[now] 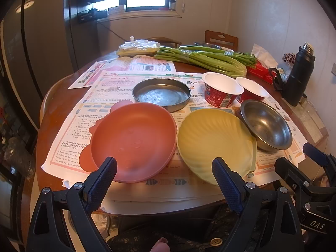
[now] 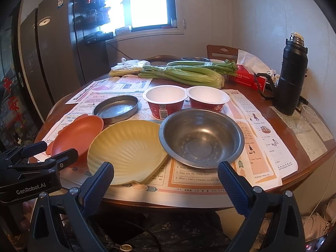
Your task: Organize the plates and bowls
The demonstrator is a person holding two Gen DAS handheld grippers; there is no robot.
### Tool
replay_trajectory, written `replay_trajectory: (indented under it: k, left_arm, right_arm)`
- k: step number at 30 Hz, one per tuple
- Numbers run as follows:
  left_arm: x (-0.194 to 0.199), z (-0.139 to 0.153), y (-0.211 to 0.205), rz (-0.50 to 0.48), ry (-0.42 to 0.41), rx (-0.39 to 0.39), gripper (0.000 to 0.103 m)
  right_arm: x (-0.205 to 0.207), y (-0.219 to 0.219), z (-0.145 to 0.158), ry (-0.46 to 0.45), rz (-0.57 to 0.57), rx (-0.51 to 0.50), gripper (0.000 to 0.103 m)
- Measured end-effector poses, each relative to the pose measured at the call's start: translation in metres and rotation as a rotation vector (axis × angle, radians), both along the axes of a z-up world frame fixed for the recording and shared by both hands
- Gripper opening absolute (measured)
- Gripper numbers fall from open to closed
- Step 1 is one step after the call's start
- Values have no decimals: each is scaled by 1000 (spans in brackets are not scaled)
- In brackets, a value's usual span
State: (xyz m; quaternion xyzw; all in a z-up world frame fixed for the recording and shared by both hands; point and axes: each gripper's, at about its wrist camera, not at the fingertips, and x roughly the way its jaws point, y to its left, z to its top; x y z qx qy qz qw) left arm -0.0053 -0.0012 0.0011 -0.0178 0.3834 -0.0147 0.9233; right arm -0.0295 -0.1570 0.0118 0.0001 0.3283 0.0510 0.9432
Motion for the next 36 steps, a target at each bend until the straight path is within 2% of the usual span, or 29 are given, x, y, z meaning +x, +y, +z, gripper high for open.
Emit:
replay_trajectory:
  k: [14, 21, 26, 30, 36]
  left_arm:
    - [-2, 1, 5, 8, -10, -8, 92]
    - [-3, 6, 43, 108, -21, -55, 92]
    - [-2, 4, 75, 185, -4, -63, 92]
    - [1, -9, 100, 221, 43, -124, 92]
    - [13, -26, 116, 237, 98, -187, 92]
  right_arm:
    - [1, 2, -1, 9, 12, 4, 100]
    - [13, 10, 11, -7, 66, 13, 100]
    - [30, 29, 19, -1, 157, 28, 100]
    - [49, 57, 20, 30, 255, 33, 100]
    - [84, 88, 14, 72, 332, 39, 100]
